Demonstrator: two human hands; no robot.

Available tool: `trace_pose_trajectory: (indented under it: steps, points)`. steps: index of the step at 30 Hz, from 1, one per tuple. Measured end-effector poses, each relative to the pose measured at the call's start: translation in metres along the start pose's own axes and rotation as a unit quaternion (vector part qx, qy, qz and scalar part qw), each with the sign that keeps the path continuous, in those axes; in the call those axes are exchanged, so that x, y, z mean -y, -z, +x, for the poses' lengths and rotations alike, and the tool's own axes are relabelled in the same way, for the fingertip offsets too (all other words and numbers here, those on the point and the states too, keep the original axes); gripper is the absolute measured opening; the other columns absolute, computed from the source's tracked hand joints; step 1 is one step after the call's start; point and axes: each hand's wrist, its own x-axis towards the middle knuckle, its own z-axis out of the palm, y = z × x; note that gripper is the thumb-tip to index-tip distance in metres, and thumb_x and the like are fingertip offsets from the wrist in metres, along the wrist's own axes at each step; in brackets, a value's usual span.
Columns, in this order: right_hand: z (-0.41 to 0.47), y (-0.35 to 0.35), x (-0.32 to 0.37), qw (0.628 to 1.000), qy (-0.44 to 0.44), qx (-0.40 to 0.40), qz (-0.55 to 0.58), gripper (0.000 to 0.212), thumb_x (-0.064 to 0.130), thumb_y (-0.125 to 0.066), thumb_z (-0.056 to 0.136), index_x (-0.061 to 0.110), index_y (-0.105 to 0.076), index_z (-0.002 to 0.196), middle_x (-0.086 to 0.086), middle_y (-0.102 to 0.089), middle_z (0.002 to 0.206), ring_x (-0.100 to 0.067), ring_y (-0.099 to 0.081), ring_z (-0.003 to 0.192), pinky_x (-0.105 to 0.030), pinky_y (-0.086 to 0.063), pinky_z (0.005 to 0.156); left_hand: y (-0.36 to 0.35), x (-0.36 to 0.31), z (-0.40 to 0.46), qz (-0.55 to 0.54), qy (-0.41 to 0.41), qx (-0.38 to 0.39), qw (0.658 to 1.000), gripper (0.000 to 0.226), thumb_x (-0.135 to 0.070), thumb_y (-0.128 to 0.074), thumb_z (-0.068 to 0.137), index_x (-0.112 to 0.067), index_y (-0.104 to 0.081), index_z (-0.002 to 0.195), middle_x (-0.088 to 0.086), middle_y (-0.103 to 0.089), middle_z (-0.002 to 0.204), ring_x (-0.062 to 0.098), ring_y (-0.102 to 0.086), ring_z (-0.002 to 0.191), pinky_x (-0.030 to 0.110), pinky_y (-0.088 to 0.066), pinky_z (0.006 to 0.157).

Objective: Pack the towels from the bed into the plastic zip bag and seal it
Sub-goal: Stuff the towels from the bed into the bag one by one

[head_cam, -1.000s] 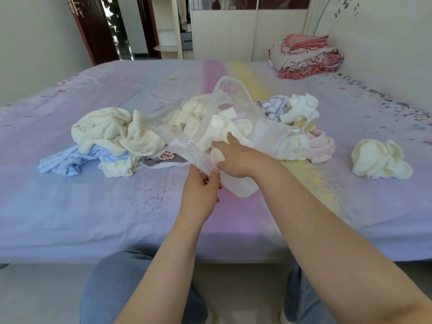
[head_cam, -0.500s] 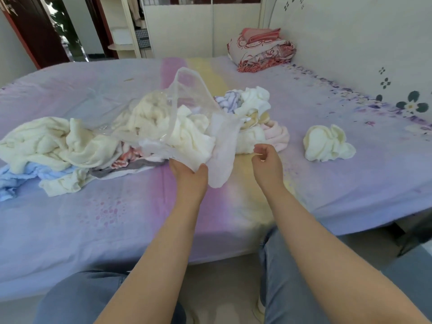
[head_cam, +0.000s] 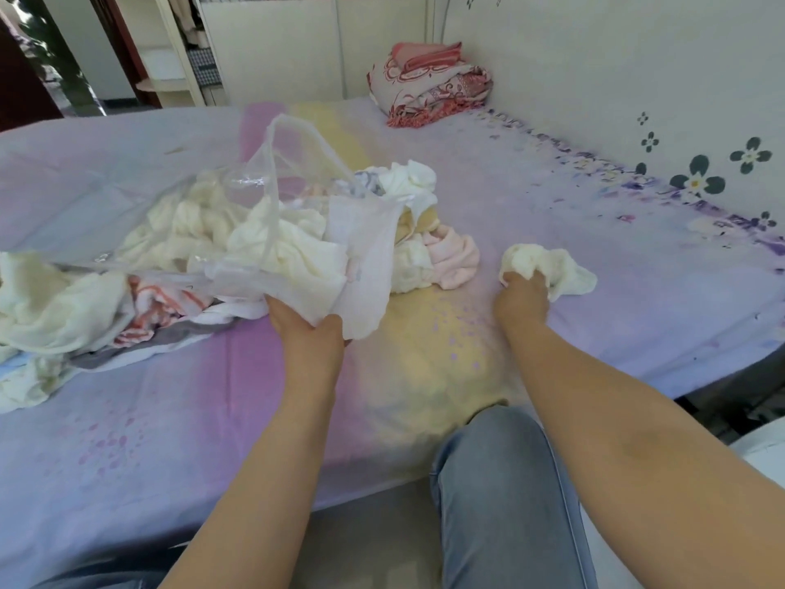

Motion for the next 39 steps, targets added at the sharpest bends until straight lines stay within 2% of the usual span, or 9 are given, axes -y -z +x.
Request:
trace_pose_trajectory:
  steps: [6,13,17,21,28,31,34,37,39]
  points:
    - [-0.049,0.013,0.03,0.995,0.052,0.002,0.089,0.039,0.015,-0.048,0.086,0.027,-0.062,0.12,-0.01,-0.062,0.117,-0.031,-0.061,0.104,-0.036,-0.048,0.083,0.008,0.008,-0.009,0.009,0.017,-0.03,0.999,0.082,-0.001,-0.042,0.065,-0.063,-0.037,0.119,-0.021,-0.048,0.131,0.016,-0.048,0.126,0.054,-0.048,0.1]
    - [-0.172,0.046,0.081,0.896,0.219,0.382,0.062,0.034,0.024,-0.056,0.081,0.037,-0.056,0.113,0.008,-0.059,0.11,-0.014,-0.059,0.096,-0.032,-0.049,0.082,0.021,0.006,-0.018,0.004,0.033,-0.043,0.999,0.087,0.0,-0.043,0.067,-0.04,-0.03,0.144,-0.009,-0.047,0.142,0.017,-0.05,0.128,0.051,-0.046,0.103]
    - [-0.157,0.024,0.078,0.937,0.257,0.214,-0.096,0.048,0.048,-0.061,0.079,0.038,-0.045,0.124,-0.004,-0.037,0.139,-0.03,-0.033,0.132,-0.051,-0.028,0.107,0.029,-0.002,-0.02,-0.009,0.036,-0.073,0.997,0.084,0.005,-0.043,0.072,-0.029,-0.028,0.147,-0.004,-0.049,0.141,0.019,-0.054,0.124,0.041,-0.052,0.097]
    - [-0.152,-0.014,0.05,0.929,0.209,0.28,-0.119,0.086,0.056,-0.066,0.076,0.041,-0.017,0.145,-0.005,-0.001,0.16,-0.036,-0.006,0.145,-0.056,-0.015,0.112,0.035,-0.006,-0.029,-0.017,0.048,-0.078,0.996,0.085,0.008,-0.043,0.077,-0.032,-0.023,0.15,-0.005,-0.046,0.143,0.018,-0.054,0.123,0.043,-0.052,0.098]
    - [-0.173,-0.001,0.056,0.942,0.181,0.201,0.199,0.023,0.026,-0.054,0.078,0.026,-0.056,0.1,0.009,-0.063,0.085,-0.002,-0.062,0.061,-0.03,-0.045,0.062,0.054,-0.008,-0.04,0.016,0.062,-0.063,0.996,0.092,0.001,-0.043,0.07,-0.041,-0.018,0.149,-0.005,-0.042,0.147,0.022,-0.048,0.129,0.05,-0.044,0.106]
    - [-0.221,0.035,0.08,0.848,0.218,-0.015,0.483,0.05,0.008,-0.064,0.081,0.044,-0.052,0.113,0.023,-0.061,0.104,0.002,-0.061,0.09,-0.033,-0.052,0.079,0.066,-0.011,-0.042,0.029,0.056,-0.057,0.996,0.09,0.008,-0.042,0.077,-0.039,-0.015,0.149,-0.008,-0.042,0.144,0.018,-0.049,0.126,0.046,-0.043,0.108]
    - [-0.256,0.04,0.121,0.759,0.392,-0.161,0.494,0.057,0.023,-0.068,0.084,0.052,-0.041,0.125,0.012,-0.048,0.124,-0.008,-0.046,0.118,-0.034,-0.041,0.101,0.073,-0.017,-0.045,0.031,0.04,-0.039,0.998,0.088,0.01,-0.042,0.08,-0.04,-0.019,0.147,-0.011,-0.044,0.143,0.014,-0.049,0.127,0.044,-0.043,0.109]
    - [-0.248,0.038,0.18,0.89,0.395,0.065,0.219,0.063,0.023,-0.062,0.085,0.028,-0.033,0.141,-0.019,-0.025,0.149,-0.019,-0.021,0.14,-0.039,-0.026,0.115,0.081,-0.025,-0.045,0.027,0.032,-0.021,0.999,0.088,0.011,-0.04,0.08,-0.04,-0.018,0.148,-0.01,-0.042,0.147,0.012,-0.046,0.131,0.046,-0.042,0.11]
    - [-0.24,0.034,0.202,0.892,0.373,0.256,-0.001,0.07,0.032,-0.062,0.087,0.027,-0.027,0.147,-0.014,0.005,0.161,-0.028,0.003,0.148,-0.04,-0.013,0.117,0.089,-0.026,-0.045,0.014,0.02,-0.012,1.0,0.086,0.008,-0.042,0.083,-0.039,-0.016,0.15,-0.008,-0.041,0.15,0.012,-0.045,0.133,0.049,-0.043,0.108]
